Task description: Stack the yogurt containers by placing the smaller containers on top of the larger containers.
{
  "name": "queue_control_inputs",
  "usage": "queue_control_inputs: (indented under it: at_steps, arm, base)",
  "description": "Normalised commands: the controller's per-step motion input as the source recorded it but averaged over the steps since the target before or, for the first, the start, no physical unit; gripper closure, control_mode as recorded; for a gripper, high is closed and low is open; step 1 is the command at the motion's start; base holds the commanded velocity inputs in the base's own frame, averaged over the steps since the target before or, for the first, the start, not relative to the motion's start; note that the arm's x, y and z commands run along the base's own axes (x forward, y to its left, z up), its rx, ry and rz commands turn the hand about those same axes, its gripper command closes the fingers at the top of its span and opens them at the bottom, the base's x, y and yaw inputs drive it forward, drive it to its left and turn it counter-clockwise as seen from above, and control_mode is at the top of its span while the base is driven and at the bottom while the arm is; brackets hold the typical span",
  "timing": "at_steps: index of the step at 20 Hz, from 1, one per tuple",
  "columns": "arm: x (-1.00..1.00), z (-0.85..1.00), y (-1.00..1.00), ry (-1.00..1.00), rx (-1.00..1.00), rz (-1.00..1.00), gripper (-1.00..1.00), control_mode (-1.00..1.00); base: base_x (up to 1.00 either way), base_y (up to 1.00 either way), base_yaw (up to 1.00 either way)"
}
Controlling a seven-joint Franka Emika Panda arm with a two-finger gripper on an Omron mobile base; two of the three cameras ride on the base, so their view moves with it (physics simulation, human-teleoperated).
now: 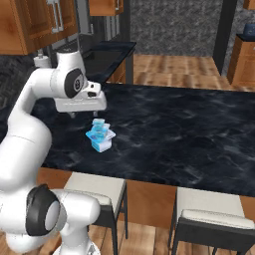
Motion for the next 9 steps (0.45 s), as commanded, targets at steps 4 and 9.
queue_control_inputs:
  at_steps: [4,9]
  arm:
    - [-0.48,0.00,-0.02,-0.06,0.00,0.00,-1.00,-1.00]
    - [-0.24,0.00,0.00,-0.01,0.00,0.00,-1.00,-1.00]
  base:
    - [0.00,0.00,0.00]
    - [0.00,0.00,0.00]
